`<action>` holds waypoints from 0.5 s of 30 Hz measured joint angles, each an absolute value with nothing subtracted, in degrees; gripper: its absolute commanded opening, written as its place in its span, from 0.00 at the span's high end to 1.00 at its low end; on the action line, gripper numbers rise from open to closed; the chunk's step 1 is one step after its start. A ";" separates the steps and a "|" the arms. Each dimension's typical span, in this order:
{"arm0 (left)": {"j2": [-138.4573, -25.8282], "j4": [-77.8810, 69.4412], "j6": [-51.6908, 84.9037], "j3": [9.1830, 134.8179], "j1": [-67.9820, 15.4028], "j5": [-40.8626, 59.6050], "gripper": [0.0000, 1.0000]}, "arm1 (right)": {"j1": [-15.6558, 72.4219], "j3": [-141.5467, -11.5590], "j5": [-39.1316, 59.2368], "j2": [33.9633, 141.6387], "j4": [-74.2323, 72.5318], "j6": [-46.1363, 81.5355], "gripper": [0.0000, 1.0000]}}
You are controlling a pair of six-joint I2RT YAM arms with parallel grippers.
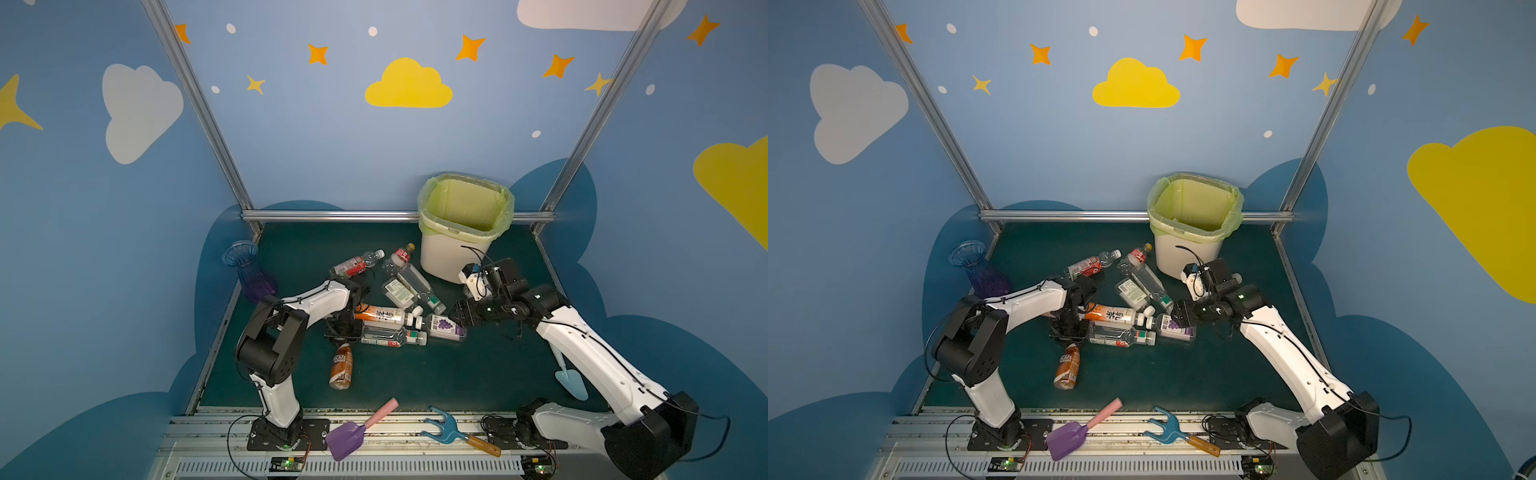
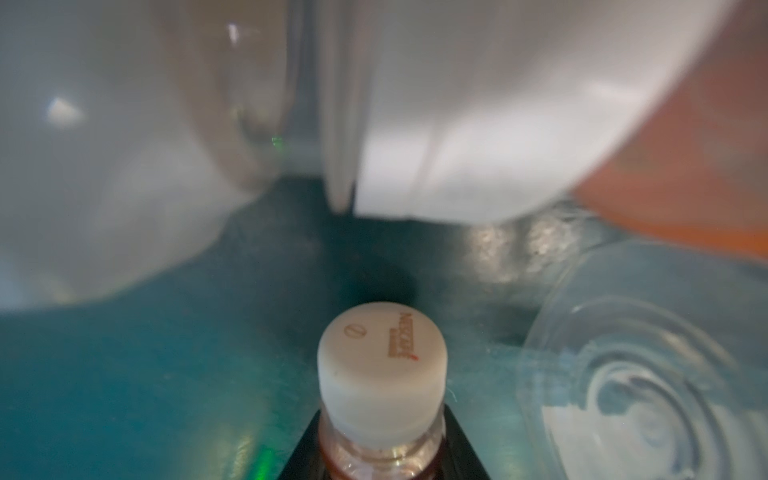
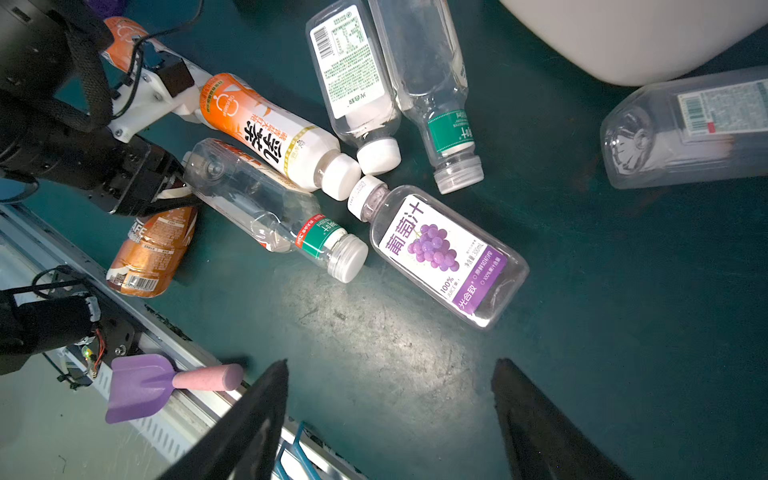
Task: Throw the plastic bottles in the bin
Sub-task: 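Close left gripper on brown Nescafe bottle while right gripper hovers near bottles, then lift the Nescafe bottle over the bin and open left gripper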
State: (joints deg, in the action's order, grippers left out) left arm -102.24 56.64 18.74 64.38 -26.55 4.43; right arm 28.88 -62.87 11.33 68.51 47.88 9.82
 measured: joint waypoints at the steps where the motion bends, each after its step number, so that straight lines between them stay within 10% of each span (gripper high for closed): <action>1: -102.21 56.75 18.76 64.42 -26.55 4.36 0.71 | 28.88 -62.87 11.31 68.51 47.90 10.00 0.22; 15: -93.23 63.86 19.14 78.56 -25.82 2.72 0.70 | 28.88 -63.81 10.94 69.01 48.14 10.17 0.22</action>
State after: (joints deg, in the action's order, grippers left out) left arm -93.23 63.86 19.14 78.56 -25.82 2.72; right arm 28.88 -63.81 10.94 69.01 48.14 10.17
